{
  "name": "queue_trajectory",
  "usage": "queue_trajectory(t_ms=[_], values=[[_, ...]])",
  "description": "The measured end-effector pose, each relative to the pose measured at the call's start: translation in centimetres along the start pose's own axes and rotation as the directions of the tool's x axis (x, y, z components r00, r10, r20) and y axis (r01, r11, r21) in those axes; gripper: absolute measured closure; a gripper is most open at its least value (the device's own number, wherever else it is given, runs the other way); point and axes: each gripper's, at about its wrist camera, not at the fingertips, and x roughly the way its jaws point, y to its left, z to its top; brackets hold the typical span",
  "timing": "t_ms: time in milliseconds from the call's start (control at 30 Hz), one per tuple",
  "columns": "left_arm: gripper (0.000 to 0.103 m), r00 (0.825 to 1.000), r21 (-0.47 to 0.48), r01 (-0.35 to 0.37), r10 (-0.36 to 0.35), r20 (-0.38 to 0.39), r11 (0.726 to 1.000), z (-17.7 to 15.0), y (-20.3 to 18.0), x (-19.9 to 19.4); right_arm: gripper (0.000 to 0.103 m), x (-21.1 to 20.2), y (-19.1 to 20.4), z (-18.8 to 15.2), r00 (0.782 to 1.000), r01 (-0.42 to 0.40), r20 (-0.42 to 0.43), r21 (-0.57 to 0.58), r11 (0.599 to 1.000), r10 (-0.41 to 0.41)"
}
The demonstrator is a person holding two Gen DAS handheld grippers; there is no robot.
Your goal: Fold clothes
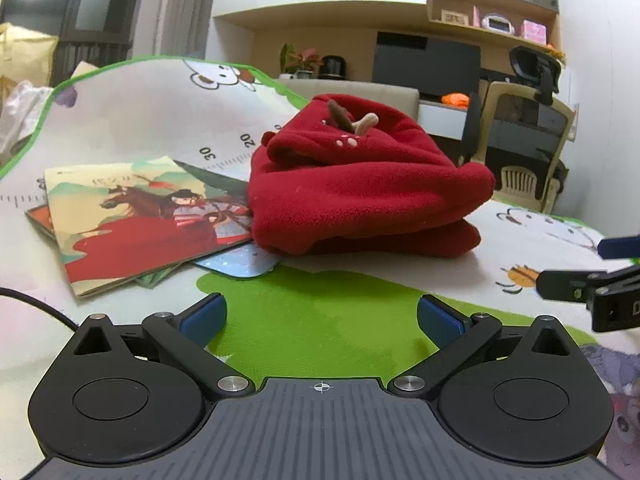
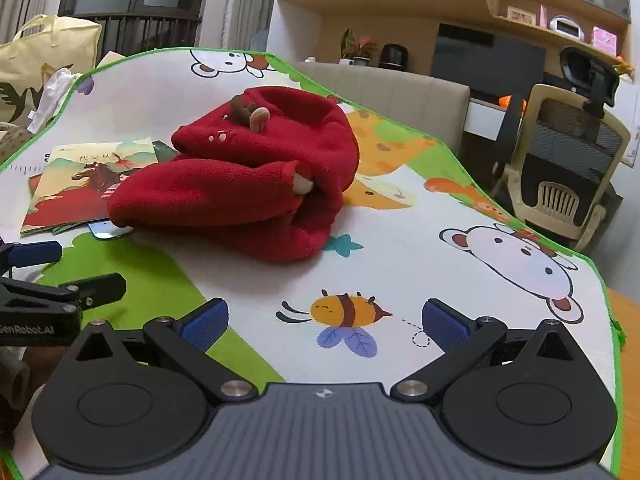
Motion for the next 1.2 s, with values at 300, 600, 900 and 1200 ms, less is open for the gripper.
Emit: queue_trajectory(t_ms=[300,600,900,1200], values=[[0.000,1.000,-0.030,0.014,-0.014,-0.009,0.999,-0.2,0.6,0.3,0.000,0.0,-0.3,0.0,1.000,0.004,-0.001,0.013,1.000,-0.004],[0.000,1.000,-0.038,0.019,-0.019,-0.006,0.999,-0.2,0.6,0.2,0.000,0.4,-0.4,0.0,1.000,-0.005,-0.030,0.003,1.000,0.005],[0.000,1.000,-0.043,0.017,-0.017,0.000,0.999,-0.2,0.6,0.1,0.000,0.9,-0.5,0.0,0.997,-0.030,-0.073,0.001,1.000,0.030],[0.000,1.000,-0.039,0.015,-0.015,-0.003,0.999,-0.2,0.6,0.1,0.000,1.4,0.2,-0.1,0.993,-0.012,-0.119,-0.034,0.999,0.008]])
